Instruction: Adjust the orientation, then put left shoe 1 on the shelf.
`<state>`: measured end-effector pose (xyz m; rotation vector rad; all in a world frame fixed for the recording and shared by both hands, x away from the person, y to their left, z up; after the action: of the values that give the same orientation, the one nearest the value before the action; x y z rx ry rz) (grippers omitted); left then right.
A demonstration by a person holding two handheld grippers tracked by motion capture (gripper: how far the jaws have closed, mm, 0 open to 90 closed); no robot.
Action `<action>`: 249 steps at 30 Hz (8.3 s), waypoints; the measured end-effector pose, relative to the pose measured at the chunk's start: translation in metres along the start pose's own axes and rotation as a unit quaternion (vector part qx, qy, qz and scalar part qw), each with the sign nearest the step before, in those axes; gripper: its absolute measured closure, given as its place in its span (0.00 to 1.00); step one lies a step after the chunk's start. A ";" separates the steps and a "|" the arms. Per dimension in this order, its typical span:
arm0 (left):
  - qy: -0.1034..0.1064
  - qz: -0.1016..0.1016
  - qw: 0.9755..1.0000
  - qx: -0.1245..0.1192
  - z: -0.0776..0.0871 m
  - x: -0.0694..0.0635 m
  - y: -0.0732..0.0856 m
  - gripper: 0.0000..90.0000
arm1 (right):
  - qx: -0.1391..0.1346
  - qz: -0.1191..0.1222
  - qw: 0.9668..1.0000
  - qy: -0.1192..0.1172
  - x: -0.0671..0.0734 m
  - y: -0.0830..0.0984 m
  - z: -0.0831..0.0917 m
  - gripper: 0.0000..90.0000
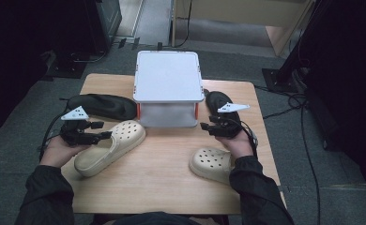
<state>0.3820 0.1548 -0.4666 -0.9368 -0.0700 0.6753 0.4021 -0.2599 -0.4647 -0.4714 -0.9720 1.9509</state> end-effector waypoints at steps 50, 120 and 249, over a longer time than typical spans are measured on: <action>0.002 -0.053 0.998 0.024 -0.016 0.015 0.020 0.81 | -0.005 0.006 1.000 -0.003 0.012 -0.001 0.002 0.53; 0.116 0.015 0.993 -0.003 -0.046 -0.030 -0.037 0.60 | 0.001 0.070 0.988 -0.135 0.182 -0.011 -0.035 0.47; 0.075 -0.026 0.996 -0.031 -0.067 0.007 -0.142 0.85 | 0.015 -0.051 0.997 0.062 0.099 -0.039 -0.102 0.66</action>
<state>0.4823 0.0529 -0.4003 -1.0398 0.0177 0.5565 0.4356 -0.1194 -0.4931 -0.5110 -0.8698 1.8205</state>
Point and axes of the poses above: each handheld gripper's, and its own axes: z roughly backward along the jaws, y roughly out of its underside, x roughly to its left, the point moved 7 cm from there along -z, roughly forward along the jaws, and after that the axes turned 8 degrees about y, right-handed, at the moved point
